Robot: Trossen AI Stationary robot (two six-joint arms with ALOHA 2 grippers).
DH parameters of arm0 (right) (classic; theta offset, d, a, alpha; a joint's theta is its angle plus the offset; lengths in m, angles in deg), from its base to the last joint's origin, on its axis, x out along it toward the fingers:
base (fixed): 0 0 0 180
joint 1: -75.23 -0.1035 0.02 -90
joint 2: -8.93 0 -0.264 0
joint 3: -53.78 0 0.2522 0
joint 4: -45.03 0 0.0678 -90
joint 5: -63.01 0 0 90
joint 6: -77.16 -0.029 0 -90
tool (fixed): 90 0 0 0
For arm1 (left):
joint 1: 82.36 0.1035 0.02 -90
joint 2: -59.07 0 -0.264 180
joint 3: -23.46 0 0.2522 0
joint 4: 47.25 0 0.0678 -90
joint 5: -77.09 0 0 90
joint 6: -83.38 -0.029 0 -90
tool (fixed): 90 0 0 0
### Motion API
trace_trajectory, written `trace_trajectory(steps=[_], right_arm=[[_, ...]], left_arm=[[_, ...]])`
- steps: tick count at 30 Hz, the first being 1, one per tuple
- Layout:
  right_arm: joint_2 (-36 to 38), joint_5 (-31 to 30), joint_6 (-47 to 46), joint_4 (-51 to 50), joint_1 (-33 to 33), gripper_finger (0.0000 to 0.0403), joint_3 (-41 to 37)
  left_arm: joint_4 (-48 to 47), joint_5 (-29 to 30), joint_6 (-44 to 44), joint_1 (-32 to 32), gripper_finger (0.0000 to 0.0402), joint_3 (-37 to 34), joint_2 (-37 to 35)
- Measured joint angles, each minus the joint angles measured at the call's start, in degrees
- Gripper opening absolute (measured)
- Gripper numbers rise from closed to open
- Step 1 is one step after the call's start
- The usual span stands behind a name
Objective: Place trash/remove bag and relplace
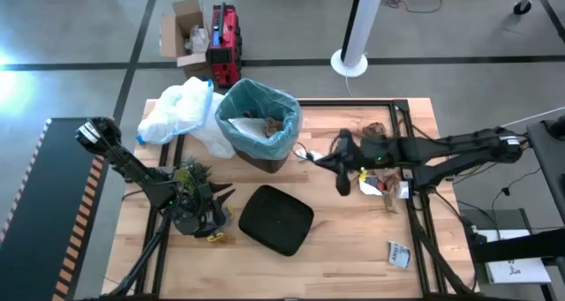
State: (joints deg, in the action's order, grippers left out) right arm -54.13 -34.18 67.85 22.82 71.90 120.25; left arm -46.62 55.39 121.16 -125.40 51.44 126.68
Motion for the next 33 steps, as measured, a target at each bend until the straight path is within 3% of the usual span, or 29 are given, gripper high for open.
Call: trace_trajectory(steps=[5,14,24,27,33], right_arm=[[-5.14,-0.66,8.42,-0.03,0.36,0.0000,10.67],[-21.35,-1.34,19.00,-0.32,6.09,0.0000,30.06],[-37.64,1.73,15.79,-3.49,15.80,0.0004,43.62],[-40.71,3.36,13.22,-6.61,17.01,0.0032,46.15],[-41.60,7.31,13.89,-7.14,15.61,0.0142,48.44]], left_arm=[[0.00,0.04,-0.39,0.01,0.0075,0.00,0.00],[0.63,0.13,-0.56,0.03,0.0075,0.00,-0.04],[1.07,0.07,-1.11,0.01,0.0075,0.00,-0.04],[1.05,0.07,-1.26,0.01,0.0075,0.00,-0.04],[1.05,0.04,-1.55,0.01,0.0075,0.00,-0.04]])
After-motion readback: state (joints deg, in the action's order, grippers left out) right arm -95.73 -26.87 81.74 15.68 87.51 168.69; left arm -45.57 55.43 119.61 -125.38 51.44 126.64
